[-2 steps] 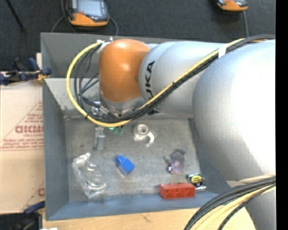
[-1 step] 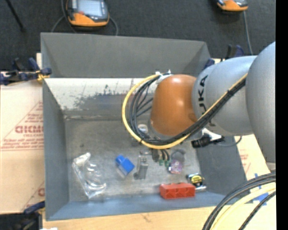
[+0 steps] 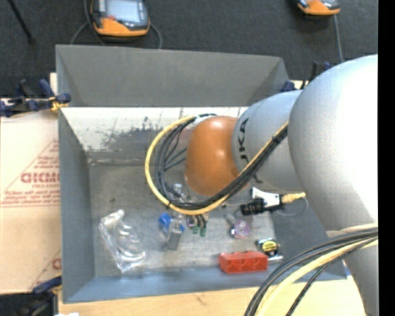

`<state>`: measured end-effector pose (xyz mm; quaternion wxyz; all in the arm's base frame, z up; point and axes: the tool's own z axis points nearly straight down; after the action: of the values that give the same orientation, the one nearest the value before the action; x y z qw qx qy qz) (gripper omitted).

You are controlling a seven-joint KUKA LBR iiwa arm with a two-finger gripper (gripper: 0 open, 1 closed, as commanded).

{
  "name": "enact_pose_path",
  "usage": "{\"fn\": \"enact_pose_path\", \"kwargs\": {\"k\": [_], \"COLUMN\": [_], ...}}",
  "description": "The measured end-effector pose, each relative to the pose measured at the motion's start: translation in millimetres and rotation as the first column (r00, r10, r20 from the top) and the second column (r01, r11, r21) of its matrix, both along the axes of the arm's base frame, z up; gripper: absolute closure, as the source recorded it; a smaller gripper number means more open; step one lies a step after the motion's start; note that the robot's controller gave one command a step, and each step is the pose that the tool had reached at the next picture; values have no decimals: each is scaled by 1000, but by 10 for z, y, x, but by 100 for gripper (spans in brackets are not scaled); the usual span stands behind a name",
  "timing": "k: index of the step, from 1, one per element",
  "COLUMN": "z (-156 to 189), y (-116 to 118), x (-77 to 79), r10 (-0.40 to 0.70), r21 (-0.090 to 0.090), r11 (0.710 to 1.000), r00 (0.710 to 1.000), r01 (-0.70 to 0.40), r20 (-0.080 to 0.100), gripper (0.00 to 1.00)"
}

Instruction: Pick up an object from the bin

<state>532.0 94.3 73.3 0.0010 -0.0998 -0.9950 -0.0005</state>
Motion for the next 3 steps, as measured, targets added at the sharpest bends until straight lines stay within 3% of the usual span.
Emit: {"fn": "enact_pose_path", "kwargs": {"k": [1,2,3], "z": [22,22,-29], "y": [-8,-10,-579], "x": [11,12,10], "r10": [-4,-7,-25], "r21": [0,0,-4], "r11": [1000,1000,1000], "r00": [1000,1000,1000], "r01": [4,7,25], "r20": [4,4,3], "gripper": [100,0,0]}}
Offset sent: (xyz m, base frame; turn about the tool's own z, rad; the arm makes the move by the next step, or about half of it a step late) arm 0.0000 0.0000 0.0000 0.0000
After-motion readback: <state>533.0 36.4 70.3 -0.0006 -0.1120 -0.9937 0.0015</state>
